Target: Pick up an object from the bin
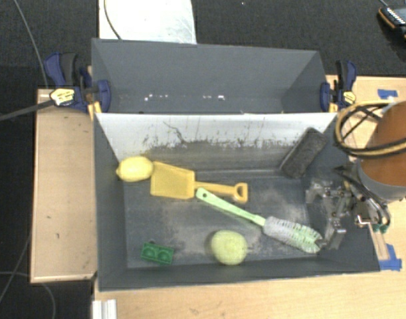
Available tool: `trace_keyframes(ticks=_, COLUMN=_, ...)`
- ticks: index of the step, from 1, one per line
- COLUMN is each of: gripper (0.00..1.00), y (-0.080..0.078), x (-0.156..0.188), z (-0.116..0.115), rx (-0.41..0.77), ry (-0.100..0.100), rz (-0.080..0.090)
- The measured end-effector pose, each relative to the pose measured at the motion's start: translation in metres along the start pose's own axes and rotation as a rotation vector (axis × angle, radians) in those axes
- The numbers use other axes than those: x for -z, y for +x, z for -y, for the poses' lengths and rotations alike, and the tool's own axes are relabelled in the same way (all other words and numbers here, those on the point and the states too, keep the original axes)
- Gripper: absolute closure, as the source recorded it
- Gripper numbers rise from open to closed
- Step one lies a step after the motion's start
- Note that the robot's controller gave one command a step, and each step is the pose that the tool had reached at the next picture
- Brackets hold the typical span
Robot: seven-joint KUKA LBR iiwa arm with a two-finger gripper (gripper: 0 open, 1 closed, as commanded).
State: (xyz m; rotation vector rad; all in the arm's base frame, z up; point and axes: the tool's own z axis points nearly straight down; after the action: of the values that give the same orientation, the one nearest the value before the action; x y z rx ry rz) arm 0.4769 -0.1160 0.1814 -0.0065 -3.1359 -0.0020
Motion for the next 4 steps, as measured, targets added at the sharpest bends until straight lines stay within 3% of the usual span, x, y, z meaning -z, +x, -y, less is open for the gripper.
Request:
trace_keyframes(ticks=1, gripper=0.00, y=-0.002, x=0.004, z=-0.001, rx=0.006, ry=0.002, rz=0.008)
trace_keyframes(ticks=2, gripper=0.00, y=-0.002, x=-0.111, z=-0.020, rx=-0.154, ry=0.000, rz=0.009)
trace_keyframes(ticks=3, gripper=0.00, y=-0.001, x=-0.050, z=-0.023, rx=0.001, ry=0.004, rz=0.021)
trace_keyframes(ticks=4, gripper=0.00, y=-0.002, x=-0.108, z=-0.020, rx=-0.144, ry=0.000, rz=0.008)
